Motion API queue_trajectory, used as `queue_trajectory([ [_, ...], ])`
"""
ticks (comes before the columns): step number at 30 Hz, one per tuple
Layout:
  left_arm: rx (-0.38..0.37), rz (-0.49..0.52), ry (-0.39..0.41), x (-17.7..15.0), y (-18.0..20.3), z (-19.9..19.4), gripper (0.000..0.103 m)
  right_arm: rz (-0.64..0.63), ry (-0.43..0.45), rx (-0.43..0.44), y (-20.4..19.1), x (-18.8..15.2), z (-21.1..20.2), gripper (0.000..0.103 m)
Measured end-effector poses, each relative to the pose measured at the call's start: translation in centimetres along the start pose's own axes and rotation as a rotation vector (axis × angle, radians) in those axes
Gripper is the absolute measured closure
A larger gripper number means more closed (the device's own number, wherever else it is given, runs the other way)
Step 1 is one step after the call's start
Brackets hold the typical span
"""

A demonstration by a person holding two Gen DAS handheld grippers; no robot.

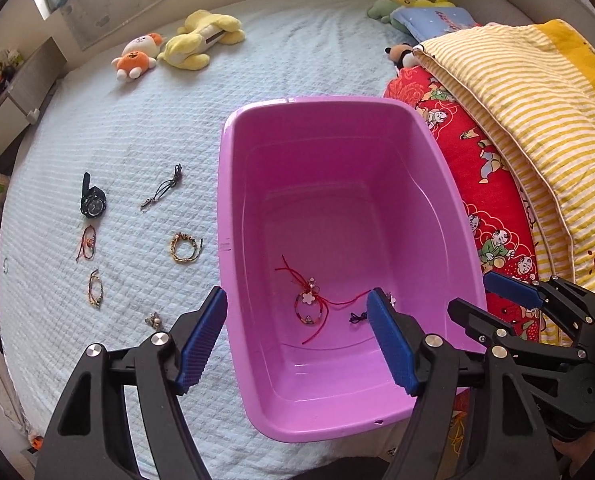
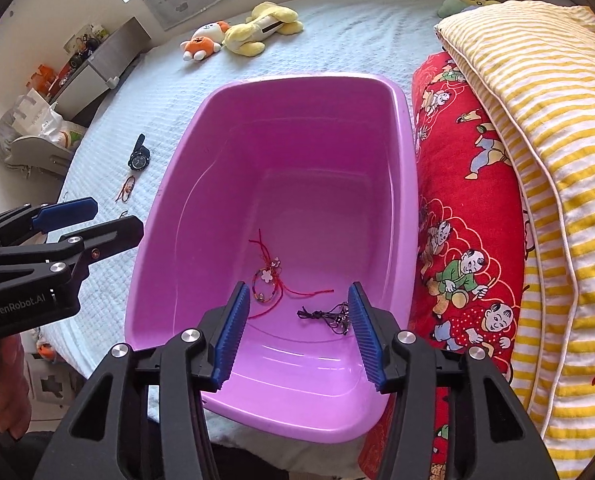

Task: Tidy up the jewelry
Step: 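Open both tools to drop the chain and necklace into the tub, then withdraw both open tools from the tub back over the bed, then move the left tool to the braided orange-green bracelet while the right tool approaches the beaded charm keychain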

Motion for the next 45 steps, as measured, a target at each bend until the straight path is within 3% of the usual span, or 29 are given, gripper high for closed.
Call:
queue_trajectory([
  [7, -0.006, -0.047, -0.003, -1.6, -1.5, -1.3, 0.032, -0.017, -0.007, 0.018, -1.6, -0.8, -0.8, 0.051],
  [15, 0.011, -0.12, -0.02, -5.6, -4.7, -2.5, 0.031, -0.046, -0.037, 0.049, -5.0, -2.7, -0.7, 0.049],
  [25, 0.026, -0.231, -0.052, -12.4, -11.5, -3.8, 0.028, -0.108, -0.084, 0.074, -11.7, -5.9, 1.2, 0.046],
  [31, -0.002, -0.307, -0.053, -17.0, -17.1, -4.8, 0.026, -0.116, -0.085, 0.06, -16.4, -7.9, 1.8, 0.043],
  [37, 0.009, -0.269, -0.049, -21.5, -23.7, -5.4, 0.024, -0.087, -0.085, 0.015, -22.2, -10.6, 3.5, 0.041],
  [45, 0.057, -0.09, -0.027, -26.1, -32.6, -5.7, 0.022, 0.08, -0.062, -0.042, -30.1, -14.5, 6.1, 0.041],
])
Point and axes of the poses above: each gripper's, at about its wrist camera, not at the fingertips, and z roughly the way its jaws point, y to its right, x to its top, the point moved 4 cm from there along z, roughly the way its jaws point, and after that the axes turned 4 degrees about z, right-handed, at the moved point
